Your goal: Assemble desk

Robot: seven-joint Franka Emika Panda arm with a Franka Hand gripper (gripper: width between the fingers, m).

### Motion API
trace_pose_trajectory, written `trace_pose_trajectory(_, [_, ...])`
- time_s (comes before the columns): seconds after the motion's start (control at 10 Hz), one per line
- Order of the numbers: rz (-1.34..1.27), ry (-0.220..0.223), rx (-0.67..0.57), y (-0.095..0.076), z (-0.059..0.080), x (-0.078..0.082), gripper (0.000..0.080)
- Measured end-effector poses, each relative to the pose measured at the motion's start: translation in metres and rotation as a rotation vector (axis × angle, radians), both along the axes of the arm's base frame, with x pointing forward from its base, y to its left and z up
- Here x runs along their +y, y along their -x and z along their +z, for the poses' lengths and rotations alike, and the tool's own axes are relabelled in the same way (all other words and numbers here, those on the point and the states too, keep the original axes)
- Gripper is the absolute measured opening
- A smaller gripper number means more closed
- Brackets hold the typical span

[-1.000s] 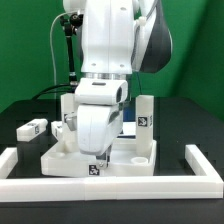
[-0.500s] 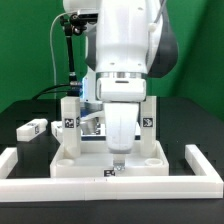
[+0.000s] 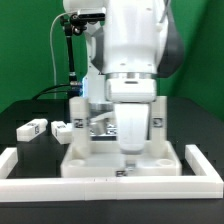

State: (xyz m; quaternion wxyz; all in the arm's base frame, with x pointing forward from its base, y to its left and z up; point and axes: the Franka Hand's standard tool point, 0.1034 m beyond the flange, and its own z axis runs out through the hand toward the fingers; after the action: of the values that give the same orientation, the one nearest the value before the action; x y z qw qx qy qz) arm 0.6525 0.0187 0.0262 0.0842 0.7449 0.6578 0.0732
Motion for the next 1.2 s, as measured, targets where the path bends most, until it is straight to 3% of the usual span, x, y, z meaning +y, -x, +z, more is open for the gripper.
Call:
trace_pose_trajectory(0.1, [0.013, -0.010, -0.011, -0.0044, -0.0006, 0.0163, 0.0067])
trace_pose_trajectory(0.2, [0.023, 0.001, -0.013, -0.0056, -0.0015, 0.0176, 0.0067])
trace_pose_trajectory(0.7, [0.057, 0.039, -0.017, -0.0126, -0.0009, 0.0177, 0.0068])
trace_pose_trajectory(1.2, [0.032, 0.059, 0.072, -0.0129, -0.0015, 0.0104, 0.0067])
